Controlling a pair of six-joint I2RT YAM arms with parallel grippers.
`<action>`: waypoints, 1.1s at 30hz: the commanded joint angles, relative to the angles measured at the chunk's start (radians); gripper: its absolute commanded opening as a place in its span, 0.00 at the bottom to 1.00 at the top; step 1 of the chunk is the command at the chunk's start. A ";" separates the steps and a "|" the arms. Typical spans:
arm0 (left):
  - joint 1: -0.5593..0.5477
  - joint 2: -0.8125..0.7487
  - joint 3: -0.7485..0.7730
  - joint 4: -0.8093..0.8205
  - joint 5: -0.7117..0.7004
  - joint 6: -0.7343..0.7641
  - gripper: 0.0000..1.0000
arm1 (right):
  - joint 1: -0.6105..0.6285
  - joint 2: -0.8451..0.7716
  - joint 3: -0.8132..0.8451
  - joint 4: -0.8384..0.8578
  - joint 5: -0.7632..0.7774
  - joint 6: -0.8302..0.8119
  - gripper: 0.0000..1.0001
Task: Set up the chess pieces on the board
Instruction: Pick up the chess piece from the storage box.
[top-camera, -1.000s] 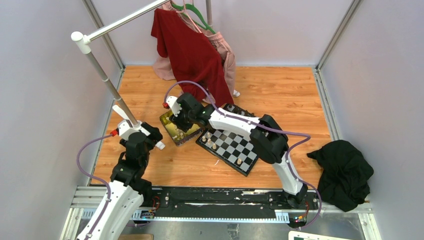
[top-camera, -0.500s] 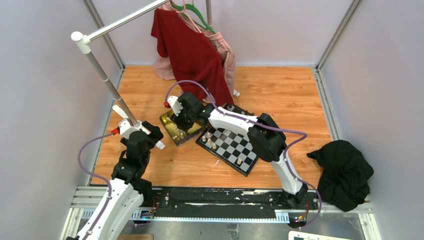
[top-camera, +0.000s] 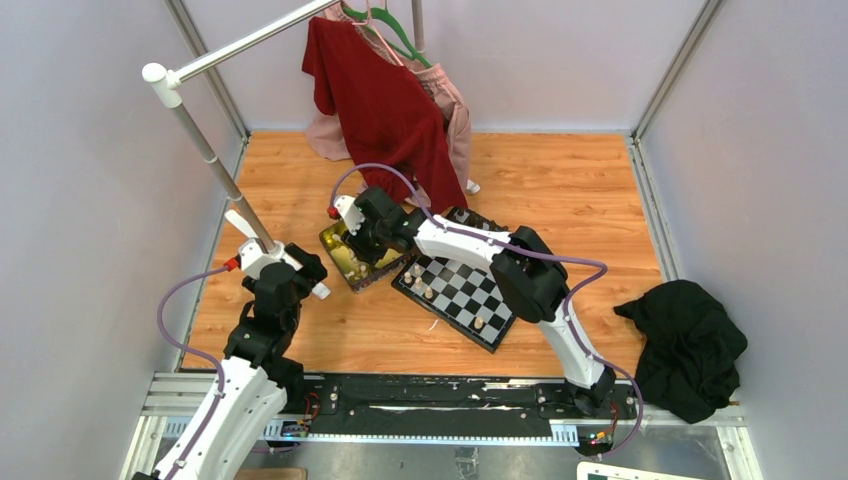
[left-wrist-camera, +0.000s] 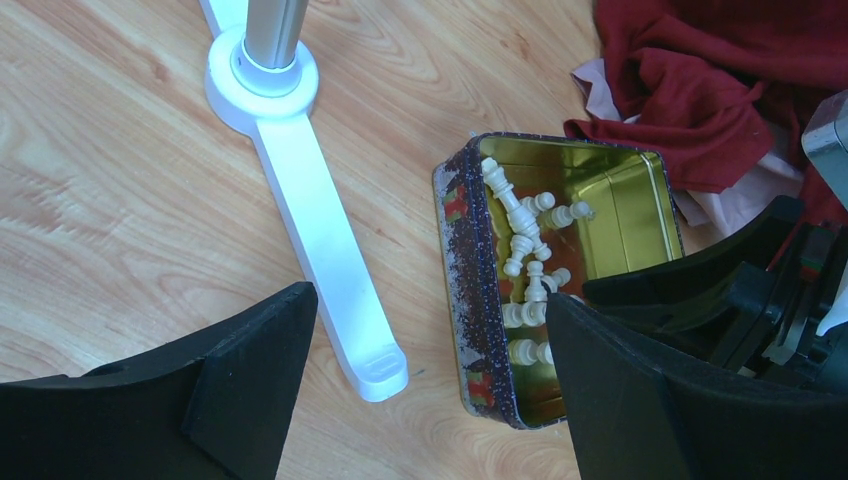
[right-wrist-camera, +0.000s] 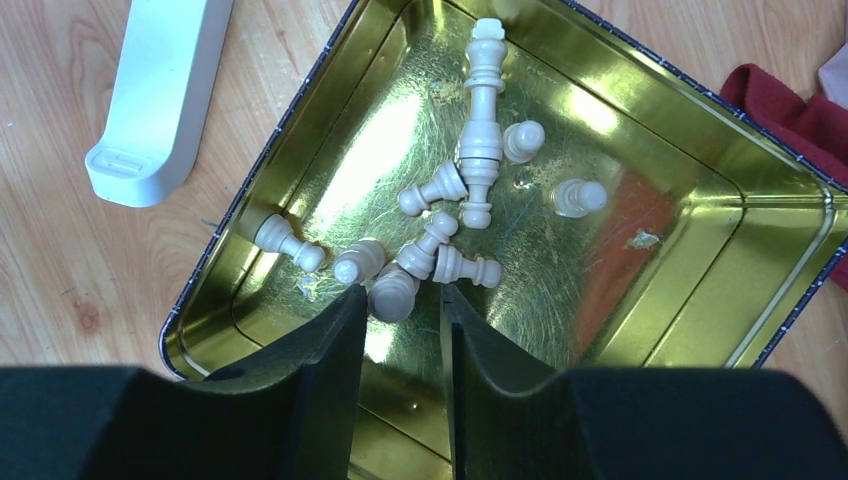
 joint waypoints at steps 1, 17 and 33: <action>-0.002 -0.001 -0.014 0.031 -0.010 0.001 0.90 | -0.010 0.028 0.047 -0.033 -0.018 0.010 0.35; -0.002 -0.017 -0.018 0.018 -0.010 -0.008 0.90 | -0.012 -0.003 0.046 -0.053 -0.017 -0.002 0.00; -0.002 -0.051 0.012 -0.049 -0.028 -0.008 0.90 | -0.012 -0.128 -0.047 0.018 0.020 -0.009 0.00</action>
